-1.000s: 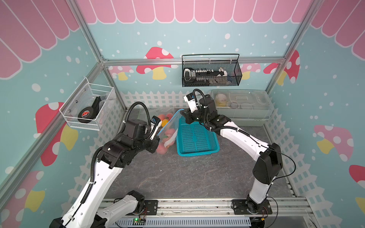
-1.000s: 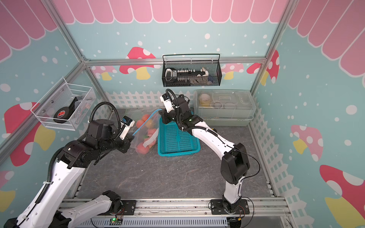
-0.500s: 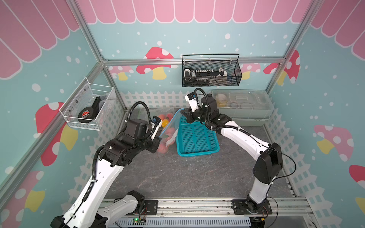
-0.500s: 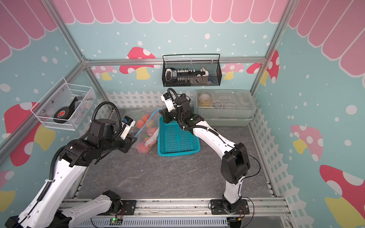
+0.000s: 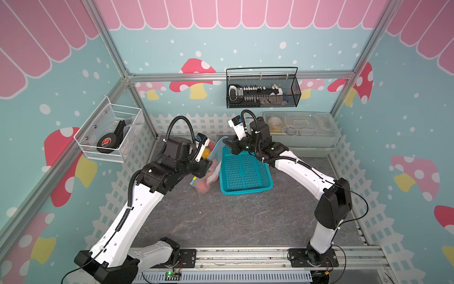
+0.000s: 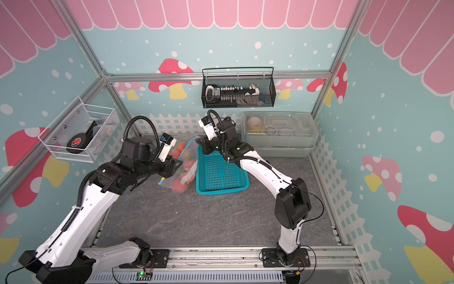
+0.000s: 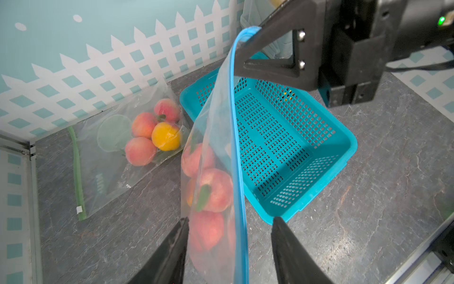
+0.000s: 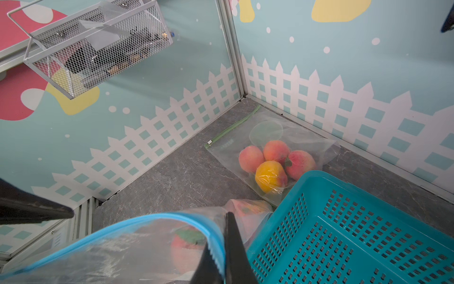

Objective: Place the peach in a zip-top bag and seal the zipper
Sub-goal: Place the zipper food storage bag at the center of the board.

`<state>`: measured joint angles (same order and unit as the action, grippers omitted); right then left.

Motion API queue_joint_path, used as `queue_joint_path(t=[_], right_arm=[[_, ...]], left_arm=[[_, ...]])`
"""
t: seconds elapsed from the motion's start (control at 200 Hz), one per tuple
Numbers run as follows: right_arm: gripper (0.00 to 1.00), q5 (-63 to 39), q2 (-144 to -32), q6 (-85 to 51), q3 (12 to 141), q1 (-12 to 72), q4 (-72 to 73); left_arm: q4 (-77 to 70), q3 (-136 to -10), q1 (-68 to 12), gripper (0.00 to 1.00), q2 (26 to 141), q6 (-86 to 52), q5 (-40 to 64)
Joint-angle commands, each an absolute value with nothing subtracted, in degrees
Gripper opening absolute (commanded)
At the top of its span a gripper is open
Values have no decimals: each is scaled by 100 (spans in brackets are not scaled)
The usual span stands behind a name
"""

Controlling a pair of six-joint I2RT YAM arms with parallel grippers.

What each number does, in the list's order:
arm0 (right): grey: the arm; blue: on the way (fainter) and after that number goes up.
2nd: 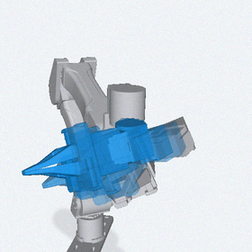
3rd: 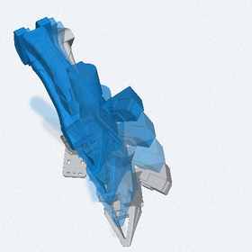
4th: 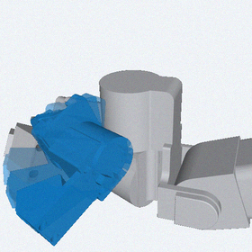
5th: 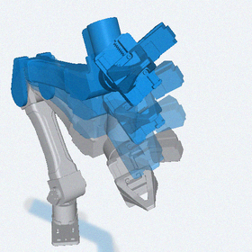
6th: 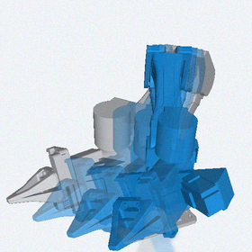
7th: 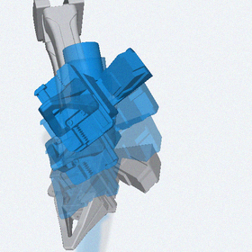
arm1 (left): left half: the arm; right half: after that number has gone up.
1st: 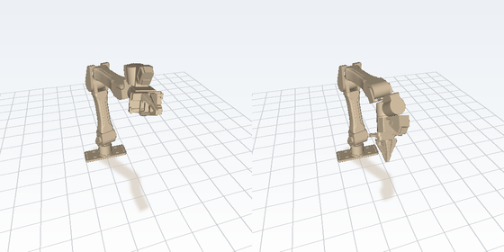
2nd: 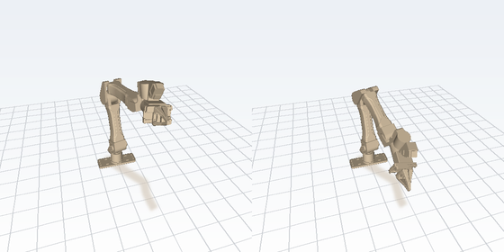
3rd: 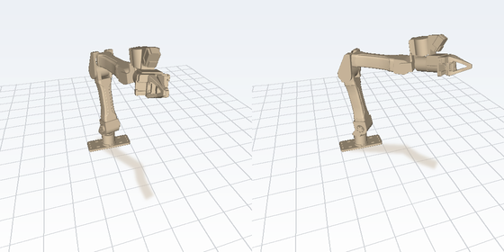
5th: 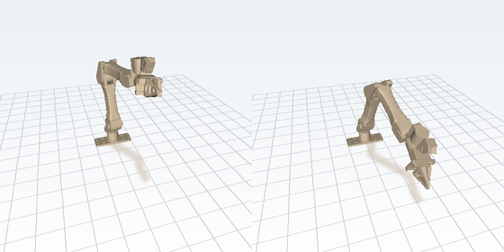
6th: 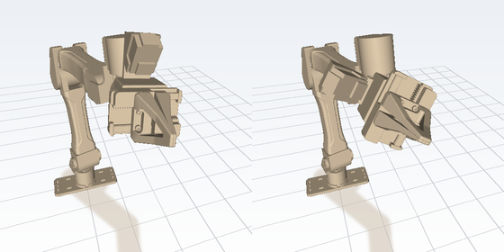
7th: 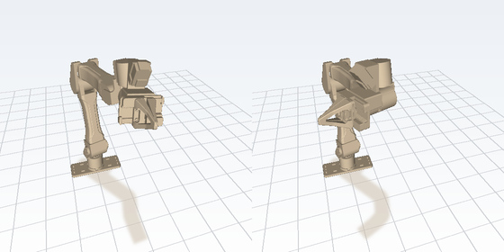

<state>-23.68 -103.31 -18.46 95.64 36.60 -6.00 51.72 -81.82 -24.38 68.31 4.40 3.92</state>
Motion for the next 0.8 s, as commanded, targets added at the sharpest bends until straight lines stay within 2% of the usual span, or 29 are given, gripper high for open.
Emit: queue_joint_path(t=[0.0,0.105,0.21,0.3,0.37,0.43,0.495,0.55,0.655,0.796], right_arm=[[0,-2528,-10387,-1800,9576,3700,-518],[0,-2558,-10395,-1732,9596,3706,-559],[0,-2576,-10372,-1692,9598,3707,-589],[0,-2581,-10338,-1616,9590,3702,-600],[0,-2584,-10288,-1540,9574,3707,-606],[14,-2584,-10217,-1464,9538,3703,-603],[38,-2521,-10109,-1365,9477,3709,-598],[51,-2439,-9988,-1265,9387,3702,-606],[64,-2076,-9717,-1053,9160,3706,-606],[69,-1541,-9383,-810,8826,3695,-606]], left_arm=[[4795,-8409,-2399,50,7033,224,444],[4548,-8472,-2399,40,7215,28,527],[4467,-8508,-2399,22,7367,-87,503],[4465,-8506,-2399,0,7404,-170,487],[4460,-8499,-2404,0,7329,-286,473],[4444,-8489,-2399,0,7200,-467,359],[4440,-8468,-2399,0,7040,-762,201],[4434,-8409,-2400,0,6878,-1146,30],[4272,-8218,-2399,0,6584,-1793,176],[3865,-7969,-2399,0,6344,-2384,818]])
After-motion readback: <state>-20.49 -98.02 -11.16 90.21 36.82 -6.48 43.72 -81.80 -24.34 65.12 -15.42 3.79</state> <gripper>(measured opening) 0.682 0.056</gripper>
